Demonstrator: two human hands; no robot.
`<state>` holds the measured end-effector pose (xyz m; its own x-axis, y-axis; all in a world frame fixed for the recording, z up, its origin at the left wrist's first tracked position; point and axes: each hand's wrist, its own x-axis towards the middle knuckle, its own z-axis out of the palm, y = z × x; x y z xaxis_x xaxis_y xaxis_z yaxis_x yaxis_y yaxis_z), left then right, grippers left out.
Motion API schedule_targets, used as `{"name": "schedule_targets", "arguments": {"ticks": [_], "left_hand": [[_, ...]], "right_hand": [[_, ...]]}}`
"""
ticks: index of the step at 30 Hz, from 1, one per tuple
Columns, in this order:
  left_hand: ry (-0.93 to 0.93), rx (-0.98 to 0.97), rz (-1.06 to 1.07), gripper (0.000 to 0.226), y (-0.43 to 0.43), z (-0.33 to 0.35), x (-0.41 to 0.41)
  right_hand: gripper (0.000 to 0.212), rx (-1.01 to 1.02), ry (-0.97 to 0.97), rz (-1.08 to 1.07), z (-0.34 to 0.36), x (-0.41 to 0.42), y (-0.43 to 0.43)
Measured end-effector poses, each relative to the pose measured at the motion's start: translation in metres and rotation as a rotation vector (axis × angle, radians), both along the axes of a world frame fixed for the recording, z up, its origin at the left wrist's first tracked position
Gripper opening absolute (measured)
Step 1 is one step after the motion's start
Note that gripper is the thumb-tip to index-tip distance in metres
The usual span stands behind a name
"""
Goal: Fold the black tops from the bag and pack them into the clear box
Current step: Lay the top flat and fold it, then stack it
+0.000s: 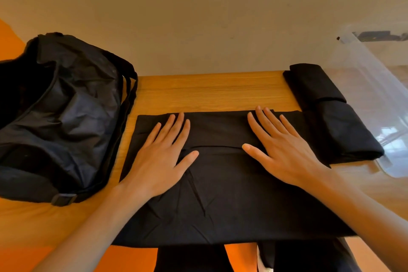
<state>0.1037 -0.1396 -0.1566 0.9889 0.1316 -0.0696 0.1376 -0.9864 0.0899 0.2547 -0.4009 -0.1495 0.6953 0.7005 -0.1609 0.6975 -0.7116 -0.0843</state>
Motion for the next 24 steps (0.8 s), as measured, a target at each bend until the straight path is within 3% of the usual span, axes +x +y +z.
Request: {"name": "schedule_targets", "arguments": {"ticks": [10, 24], "left_hand": [[-0.032, 0.022, 0.145, 0.089, -0.011, -0.003, -0.020], [-0.046, 0.038, 0.138, 0.088, -0.009, -0.001, -0.026]], "right_hand": [[0.088, 0.023, -0.050, -0.032, 0.004, -0.031, 0.003], [0.092, -0.018, -0.034, -0.084, 0.000, -0.024, -0.013]]}}
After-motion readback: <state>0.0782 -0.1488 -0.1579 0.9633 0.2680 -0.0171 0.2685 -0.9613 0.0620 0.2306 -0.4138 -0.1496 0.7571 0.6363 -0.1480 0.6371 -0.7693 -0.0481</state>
